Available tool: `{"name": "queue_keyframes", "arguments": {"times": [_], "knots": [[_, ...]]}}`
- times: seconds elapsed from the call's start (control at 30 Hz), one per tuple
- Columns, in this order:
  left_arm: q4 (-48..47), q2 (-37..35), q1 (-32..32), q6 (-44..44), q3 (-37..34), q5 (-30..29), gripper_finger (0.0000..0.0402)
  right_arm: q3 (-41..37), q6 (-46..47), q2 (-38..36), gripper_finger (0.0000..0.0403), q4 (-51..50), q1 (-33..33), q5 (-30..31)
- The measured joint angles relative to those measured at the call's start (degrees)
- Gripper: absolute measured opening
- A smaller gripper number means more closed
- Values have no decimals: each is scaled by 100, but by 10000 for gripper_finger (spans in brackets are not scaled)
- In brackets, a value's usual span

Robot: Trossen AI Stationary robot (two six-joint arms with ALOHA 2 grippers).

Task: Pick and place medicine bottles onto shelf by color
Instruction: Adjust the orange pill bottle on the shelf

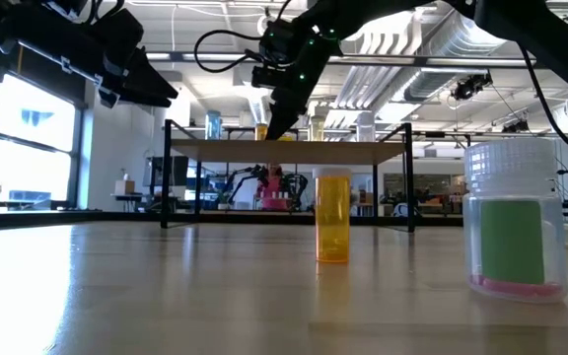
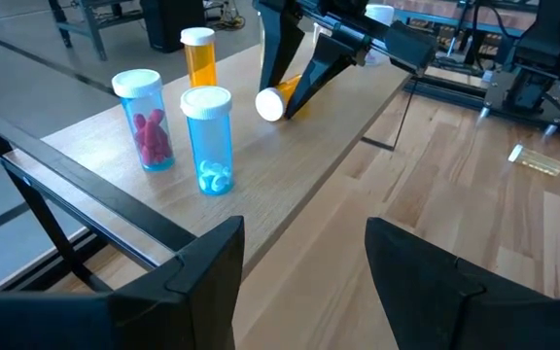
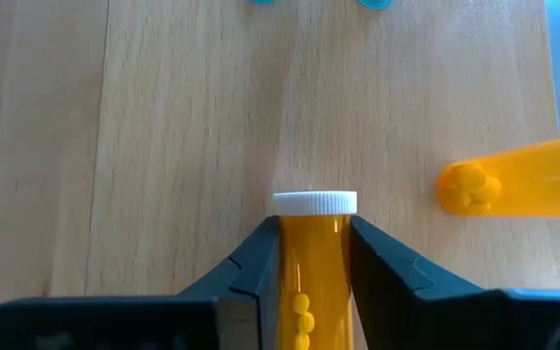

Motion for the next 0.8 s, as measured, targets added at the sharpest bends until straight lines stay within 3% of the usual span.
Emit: {"name": "queue_keyframes", "arguments": {"times": [0.37, 0.57, 0.8], "knots": [[51, 2, 0, 0, 0, 47, 204, 1248, 0, 9, 88, -700, 123, -200], [358, 194, 2, -2, 0, 169, 204, 1282, 35, -289, 88, -248, 162, -995], [1349, 796, -3, -42, -4, 765, 201, 1296, 159, -385, 87, 229, 270, -2293]]}}
